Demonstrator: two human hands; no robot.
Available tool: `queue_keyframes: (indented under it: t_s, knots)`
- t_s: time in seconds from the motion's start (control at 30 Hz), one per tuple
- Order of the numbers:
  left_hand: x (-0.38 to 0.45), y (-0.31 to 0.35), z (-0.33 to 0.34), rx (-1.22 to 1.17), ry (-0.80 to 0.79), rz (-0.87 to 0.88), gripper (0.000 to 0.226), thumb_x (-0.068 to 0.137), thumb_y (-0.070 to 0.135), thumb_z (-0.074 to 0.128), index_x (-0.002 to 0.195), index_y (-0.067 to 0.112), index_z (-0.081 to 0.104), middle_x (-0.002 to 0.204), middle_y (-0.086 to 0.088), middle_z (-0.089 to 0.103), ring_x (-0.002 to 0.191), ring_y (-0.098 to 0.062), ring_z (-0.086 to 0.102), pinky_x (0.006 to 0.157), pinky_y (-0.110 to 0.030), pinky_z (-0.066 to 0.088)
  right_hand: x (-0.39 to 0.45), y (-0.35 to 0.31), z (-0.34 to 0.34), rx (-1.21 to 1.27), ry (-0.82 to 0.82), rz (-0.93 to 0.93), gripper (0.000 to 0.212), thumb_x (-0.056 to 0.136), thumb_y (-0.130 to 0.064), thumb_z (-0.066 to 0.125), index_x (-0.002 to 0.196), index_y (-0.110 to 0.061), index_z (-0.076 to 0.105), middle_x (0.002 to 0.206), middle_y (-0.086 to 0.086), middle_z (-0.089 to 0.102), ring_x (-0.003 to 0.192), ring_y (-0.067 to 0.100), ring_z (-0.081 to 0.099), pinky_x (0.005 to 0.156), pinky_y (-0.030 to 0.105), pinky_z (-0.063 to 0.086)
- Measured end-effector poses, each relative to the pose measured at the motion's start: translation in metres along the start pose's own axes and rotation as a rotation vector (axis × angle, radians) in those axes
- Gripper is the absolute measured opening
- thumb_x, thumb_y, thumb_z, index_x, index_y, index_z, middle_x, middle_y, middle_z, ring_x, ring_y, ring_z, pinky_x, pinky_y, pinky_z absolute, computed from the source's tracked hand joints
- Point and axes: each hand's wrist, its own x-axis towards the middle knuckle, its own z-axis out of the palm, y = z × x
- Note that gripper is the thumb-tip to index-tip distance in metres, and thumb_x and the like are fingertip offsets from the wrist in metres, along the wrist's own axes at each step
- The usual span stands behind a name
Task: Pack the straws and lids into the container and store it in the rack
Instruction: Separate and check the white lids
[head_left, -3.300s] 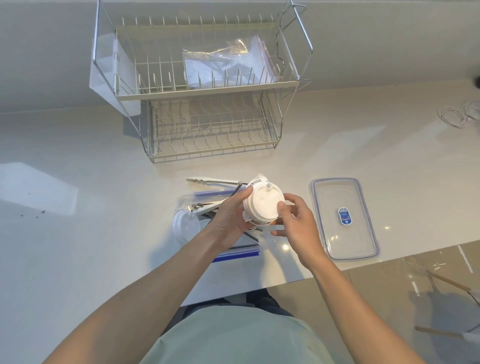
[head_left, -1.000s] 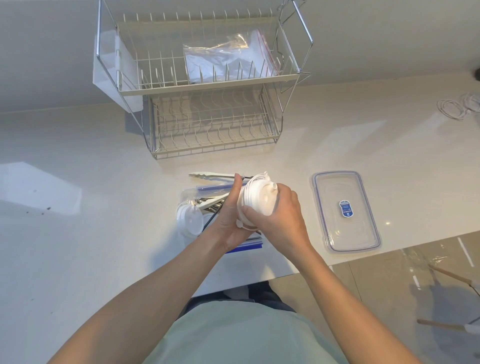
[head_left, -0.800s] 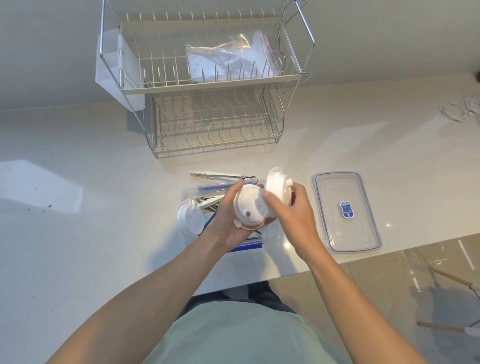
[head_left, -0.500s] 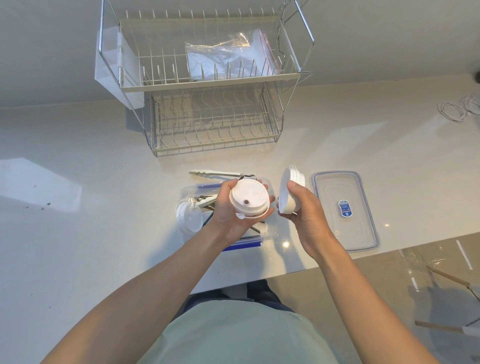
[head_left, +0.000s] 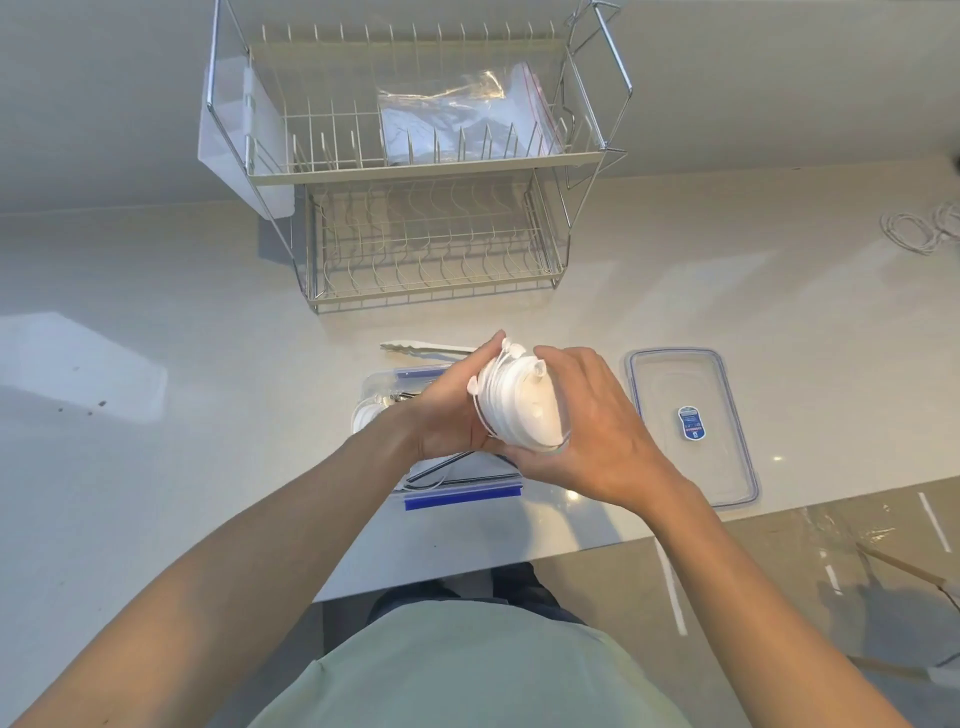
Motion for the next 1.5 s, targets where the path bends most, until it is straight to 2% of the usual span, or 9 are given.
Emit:
queue_keyframes:
  t_s: [0.1,0.27,0.5,0.63,0.77,0.93,1.1,1.27,1.5]
  knots:
    - [0.0,0.006,0.006,0.075,0.015,-0.062,0.081,0.09,0.083,0.026,0.11,0.018,0.071,0.109,-0.014,0.069,0.103,-0.032,0.062,0.08,-0.041,0.054,-0.001,0.001,0.002,-0.039,-0.016,-0.043,0.097,0.064,-0.056,0.081,0.144,-0.025,0.037,0.13,-0.001,0.046,0.117,0.021,0.046,0.096,0.039,0.049]
    - [0.003,-0.003,0.02,-0.172,-0.014,-0.048,0.077,0.099,0.071,0.03,0.085,0.014,0.081,0.09,-0.009,0.076,0.086,-0.024,0.073,0.084,-0.036,0.053,-0.004,0.002,0.011,-0.016,0.019,-0.022,0.095,0.065,-0.053,0.081,0.144,-0.025,0.036,0.13,0.0,0.046,0.118,0.02,0.045,0.094,0.035,0.05]
    - [-0.002,-0.023,0.023,-0.347,-0.059,0.177,0.049,0.097,0.035,0.029,0.11,0.005,0.066,0.099,-0.015,0.068,0.094,-0.028,0.065,0.084,-0.038,0.051,-0.003,0.002,0.013,0.064,0.075,0.106,0.096,0.062,-0.049,0.084,0.143,-0.028,0.037,0.128,-0.005,0.043,0.12,0.016,0.044,0.093,0.034,0.05]
    - [-0.004,-0.024,0.027,-0.235,-0.032,0.204,0.052,0.106,0.05,0.036,0.127,0.011,0.063,0.12,-0.016,0.064,0.11,-0.029,0.062,0.098,-0.045,0.046,-0.002,-0.001,0.018,0.061,0.107,0.125,0.099,0.062,-0.052,0.083,0.145,-0.026,0.036,0.13,-0.004,0.042,0.122,0.019,0.044,0.095,0.035,0.05]
    - [-0.004,-0.022,0.025,-0.213,-0.012,0.154,0.083,0.096,0.077,0.02,0.129,0.018,0.067,0.127,-0.015,0.066,0.123,-0.032,0.057,0.109,-0.05,0.037,0.0,-0.003,0.023,0.099,0.144,0.18,0.097,0.063,-0.055,0.082,0.144,-0.028,0.035,0.131,-0.006,0.041,0.122,0.015,0.043,0.095,0.032,0.048]
    - [-0.003,-0.017,0.024,-0.248,-0.014,0.13,0.078,0.097,0.075,0.026,0.131,0.017,0.066,0.127,-0.015,0.065,0.124,-0.033,0.052,0.106,-0.048,0.034,0.003,-0.007,0.022,0.257,0.167,0.262,0.093,0.061,-0.049,0.085,0.14,-0.034,0.037,0.127,-0.012,0.041,0.12,0.01,0.046,0.093,0.03,0.05]
    - [-0.001,-0.011,0.026,-0.298,-0.027,0.127,0.08,0.097,0.074,0.027,0.127,0.013,0.068,0.12,-0.014,0.07,0.108,-0.028,0.067,0.088,-0.038,0.055,0.001,-0.002,0.014,0.582,0.295,0.368,0.089,0.06,-0.057,0.073,0.14,-0.03,0.043,0.135,-0.007,0.049,0.122,0.013,0.051,0.099,0.035,0.053]
    - [0.006,-0.008,0.024,-0.169,0.018,0.076,0.074,0.097,0.076,0.027,0.115,0.023,0.075,0.111,-0.009,0.073,0.102,-0.025,0.066,0.092,-0.043,0.045,0.001,0.006,0.005,0.215,0.218,0.181,0.095,0.06,-0.05,0.077,0.144,-0.027,0.038,0.131,-0.005,0.041,0.124,0.02,0.045,0.1,0.04,0.048]
    - [0.017,-0.005,0.019,-0.092,0.052,0.019,0.074,0.091,0.081,0.031,0.111,0.026,0.076,0.119,-0.012,0.068,0.122,-0.034,0.055,0.12,-0.056,0.02,0.006,0.005,0.009,-0.124,0.053,0.039,0.099,0.067,-0.055,0.075,0.15,-0.022,0.033,0.128,0.003,0.043,0.114,0.024,0.044,0.095,0.039,0.047]
